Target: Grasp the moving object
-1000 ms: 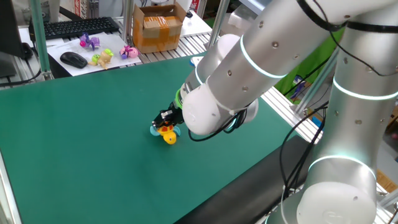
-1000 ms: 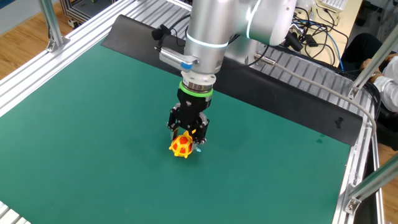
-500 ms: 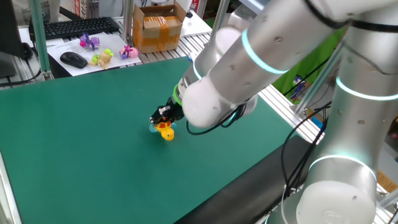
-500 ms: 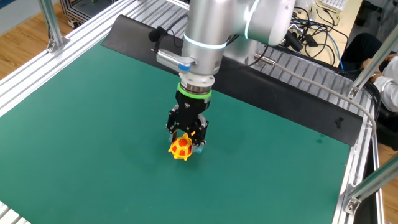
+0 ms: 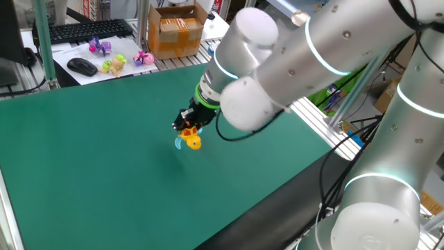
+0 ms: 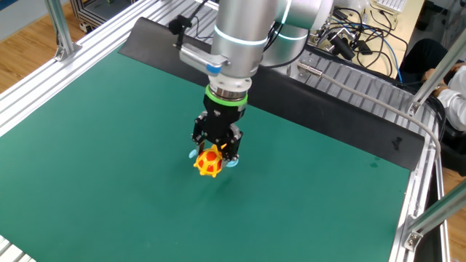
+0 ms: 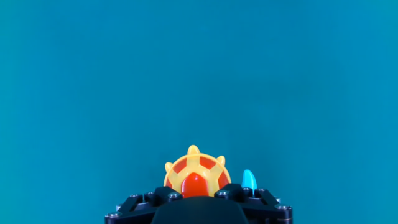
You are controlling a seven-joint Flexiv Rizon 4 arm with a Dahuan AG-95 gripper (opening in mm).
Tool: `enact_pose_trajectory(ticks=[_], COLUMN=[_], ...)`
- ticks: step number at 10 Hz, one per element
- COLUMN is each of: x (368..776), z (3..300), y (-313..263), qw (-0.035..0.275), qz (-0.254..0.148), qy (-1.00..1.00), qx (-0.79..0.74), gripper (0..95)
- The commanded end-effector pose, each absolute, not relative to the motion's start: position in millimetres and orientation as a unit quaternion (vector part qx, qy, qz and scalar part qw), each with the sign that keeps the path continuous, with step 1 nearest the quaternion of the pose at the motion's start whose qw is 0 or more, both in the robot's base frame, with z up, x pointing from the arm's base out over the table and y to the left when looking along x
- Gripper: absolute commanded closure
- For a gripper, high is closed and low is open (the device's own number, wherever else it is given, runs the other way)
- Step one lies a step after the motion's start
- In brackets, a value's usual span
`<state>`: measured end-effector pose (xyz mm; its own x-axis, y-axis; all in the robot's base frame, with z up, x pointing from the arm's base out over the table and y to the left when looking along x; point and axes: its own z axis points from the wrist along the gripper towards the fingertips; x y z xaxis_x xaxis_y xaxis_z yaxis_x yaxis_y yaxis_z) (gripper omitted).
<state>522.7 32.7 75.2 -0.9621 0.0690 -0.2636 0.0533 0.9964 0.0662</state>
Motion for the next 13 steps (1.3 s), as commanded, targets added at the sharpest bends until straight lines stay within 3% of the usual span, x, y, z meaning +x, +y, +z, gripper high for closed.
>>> enact_pose_trajectory(ticks=[1,13], x=[519,516], z=[79,104], y=[41,36], qw=[0.118,0.088], qz=[0.046,0.05], qy=[0.992,0.994], qx=[0.028,0.047], gripper=[95.0,95.0])
